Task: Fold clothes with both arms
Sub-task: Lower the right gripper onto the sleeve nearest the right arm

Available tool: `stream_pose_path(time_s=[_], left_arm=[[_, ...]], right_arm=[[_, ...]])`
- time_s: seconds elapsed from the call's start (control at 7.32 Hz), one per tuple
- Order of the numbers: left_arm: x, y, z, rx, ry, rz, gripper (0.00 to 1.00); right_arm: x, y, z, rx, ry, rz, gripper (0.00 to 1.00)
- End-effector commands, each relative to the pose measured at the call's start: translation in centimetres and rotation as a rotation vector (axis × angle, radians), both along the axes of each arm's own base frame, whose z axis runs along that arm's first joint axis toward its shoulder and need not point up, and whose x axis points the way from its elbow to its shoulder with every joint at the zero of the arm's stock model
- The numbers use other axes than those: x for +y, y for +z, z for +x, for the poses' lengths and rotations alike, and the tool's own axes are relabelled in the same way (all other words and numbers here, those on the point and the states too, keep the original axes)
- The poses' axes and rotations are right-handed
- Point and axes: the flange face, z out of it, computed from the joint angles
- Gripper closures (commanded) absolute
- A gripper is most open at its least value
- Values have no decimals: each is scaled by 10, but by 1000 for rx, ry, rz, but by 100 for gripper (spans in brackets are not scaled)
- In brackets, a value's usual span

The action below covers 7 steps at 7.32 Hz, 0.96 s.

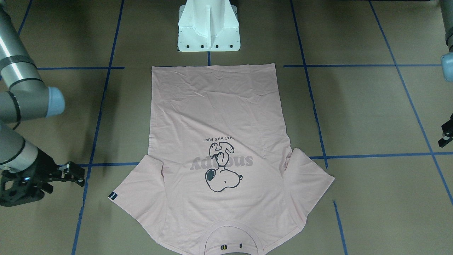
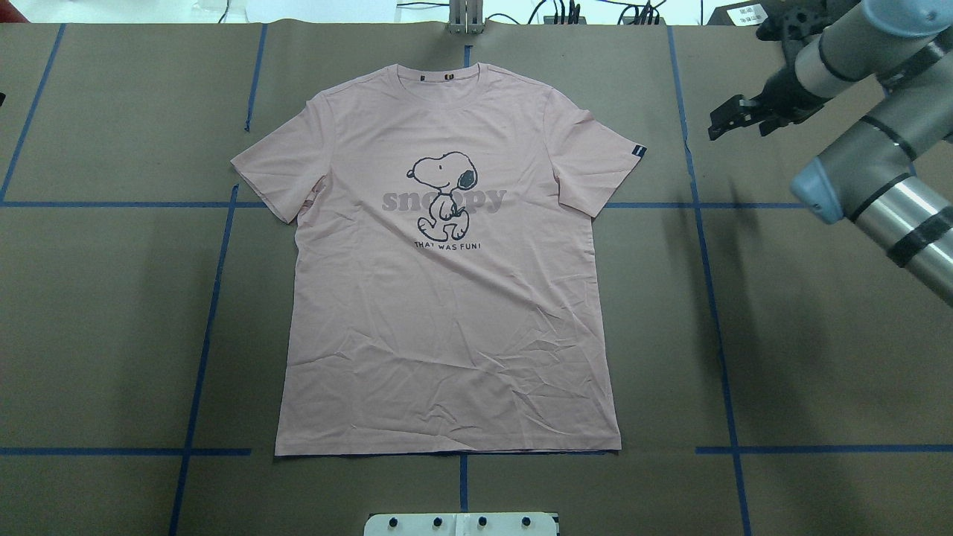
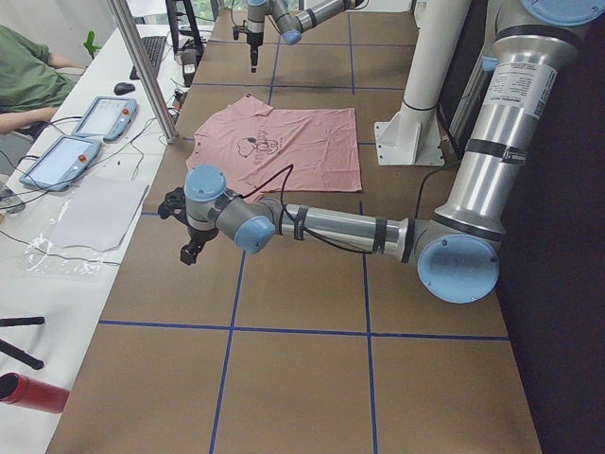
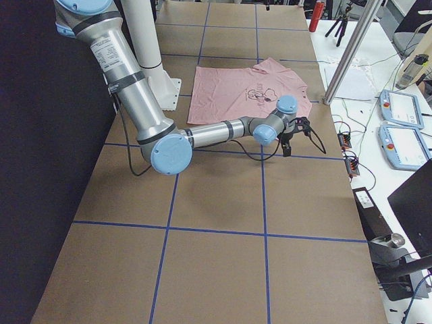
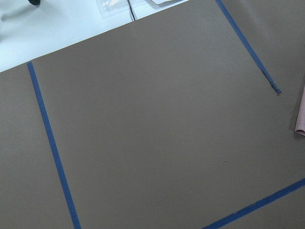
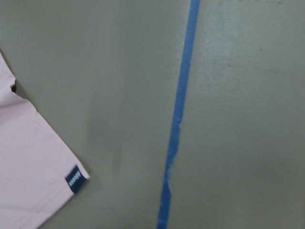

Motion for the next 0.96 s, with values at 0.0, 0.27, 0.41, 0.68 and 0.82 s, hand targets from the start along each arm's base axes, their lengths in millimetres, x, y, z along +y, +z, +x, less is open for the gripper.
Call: stream_pose_path(time_s=[0.0,0.27,0.41,0.68,0.82], left_arm=[[-2,1,2,6,0,11,0],[-1,2,1,4,-1,13,0],[-1,2,1,4,-1,13,0],[0,3,1,5,0,11,0],[1,4,0,5,0,9,0]], right_arm=[[-4,-25,-71,21,-4,8,0],[-4,-30,-95,49,18,11,1],[-9,-30,-104,68,23,10,1],[-11,-26,-108,79,25,5,7],[-10,-25,-109,80,23,4,12]])
